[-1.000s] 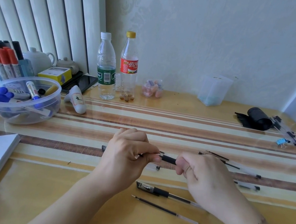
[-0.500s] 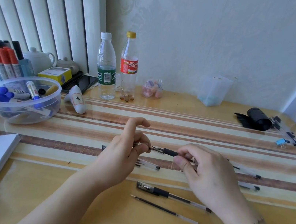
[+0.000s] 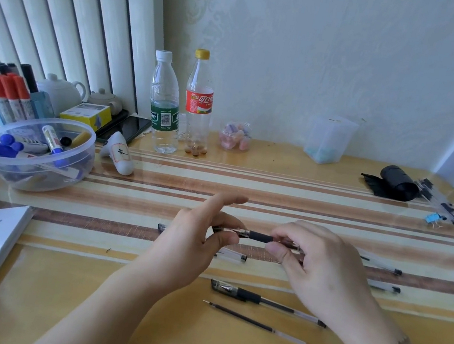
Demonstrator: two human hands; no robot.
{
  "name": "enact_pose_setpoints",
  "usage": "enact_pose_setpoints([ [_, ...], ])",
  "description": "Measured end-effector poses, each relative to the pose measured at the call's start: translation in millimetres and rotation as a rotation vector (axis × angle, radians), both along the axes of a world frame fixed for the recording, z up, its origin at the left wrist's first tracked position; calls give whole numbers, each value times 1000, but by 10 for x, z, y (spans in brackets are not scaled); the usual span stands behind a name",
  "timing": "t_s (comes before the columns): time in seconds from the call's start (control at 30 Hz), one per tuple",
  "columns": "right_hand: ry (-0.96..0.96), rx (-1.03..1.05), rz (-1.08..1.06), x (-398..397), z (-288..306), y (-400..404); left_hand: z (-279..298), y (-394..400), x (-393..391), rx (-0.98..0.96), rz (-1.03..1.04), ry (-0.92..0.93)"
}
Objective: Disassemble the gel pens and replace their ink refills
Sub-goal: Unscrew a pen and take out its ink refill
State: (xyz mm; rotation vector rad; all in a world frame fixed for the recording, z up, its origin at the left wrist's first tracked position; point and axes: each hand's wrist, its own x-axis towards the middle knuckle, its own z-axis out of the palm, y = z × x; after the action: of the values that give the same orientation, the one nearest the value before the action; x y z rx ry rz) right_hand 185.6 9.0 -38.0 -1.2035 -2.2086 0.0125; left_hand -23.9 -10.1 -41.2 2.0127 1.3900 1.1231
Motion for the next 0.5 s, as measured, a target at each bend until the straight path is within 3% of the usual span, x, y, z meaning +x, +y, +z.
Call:
enact_pose_setpoints([
  [0.27,56,86,65,-25,-5,10,-30,2,37,-11,-103,-93],
  [0.5,73,49,53,-74,-5,-28,-35,5,47,82,-107,15],
])
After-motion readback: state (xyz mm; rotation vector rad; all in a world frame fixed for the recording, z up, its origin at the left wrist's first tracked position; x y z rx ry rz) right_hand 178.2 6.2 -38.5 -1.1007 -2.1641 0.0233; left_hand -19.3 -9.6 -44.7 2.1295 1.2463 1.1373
